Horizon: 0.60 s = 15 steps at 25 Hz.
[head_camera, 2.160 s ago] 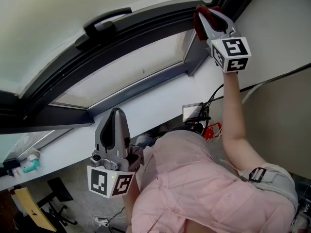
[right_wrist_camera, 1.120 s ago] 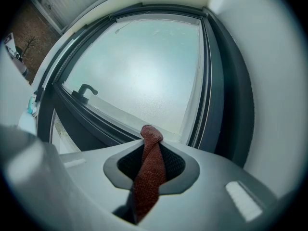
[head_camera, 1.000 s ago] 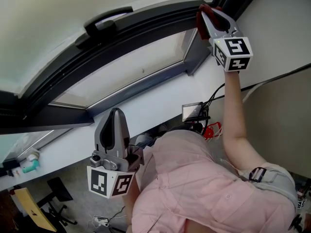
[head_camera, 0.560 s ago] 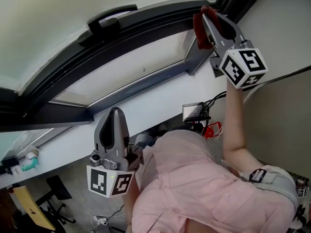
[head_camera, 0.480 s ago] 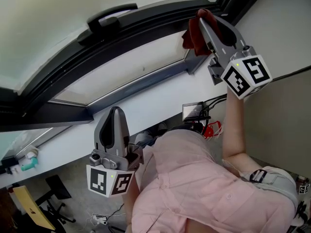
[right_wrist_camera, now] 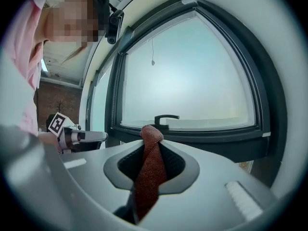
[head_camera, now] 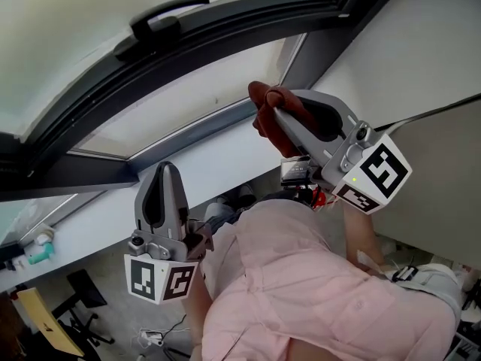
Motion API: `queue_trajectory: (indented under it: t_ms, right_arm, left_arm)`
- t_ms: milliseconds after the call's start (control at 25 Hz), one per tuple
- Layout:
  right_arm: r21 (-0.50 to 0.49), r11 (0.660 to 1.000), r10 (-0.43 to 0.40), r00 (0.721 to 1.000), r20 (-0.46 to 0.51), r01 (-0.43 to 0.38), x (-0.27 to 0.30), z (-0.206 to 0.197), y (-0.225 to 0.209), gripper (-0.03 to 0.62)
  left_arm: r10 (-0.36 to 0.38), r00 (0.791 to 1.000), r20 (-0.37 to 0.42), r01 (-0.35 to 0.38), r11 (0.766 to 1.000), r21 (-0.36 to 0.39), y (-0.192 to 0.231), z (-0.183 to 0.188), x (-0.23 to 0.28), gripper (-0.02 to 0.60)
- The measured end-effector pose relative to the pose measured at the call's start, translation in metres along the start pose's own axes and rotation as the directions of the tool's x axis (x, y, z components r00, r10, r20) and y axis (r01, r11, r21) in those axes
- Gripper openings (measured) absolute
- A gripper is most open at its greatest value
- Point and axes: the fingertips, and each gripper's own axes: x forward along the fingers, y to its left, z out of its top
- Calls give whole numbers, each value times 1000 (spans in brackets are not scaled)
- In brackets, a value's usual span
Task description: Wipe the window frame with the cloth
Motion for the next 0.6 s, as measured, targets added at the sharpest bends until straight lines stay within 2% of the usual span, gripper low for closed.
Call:
queue_trajectory:
  t_ms: [600]
  right_arm:
    - [-45, 999, -27, 999, -46, 25, -26, -1, 11, 64]
  left_arm:
    - [-13, 1000, 1, 13, 1000, -3, -11, -3, -15, -5]
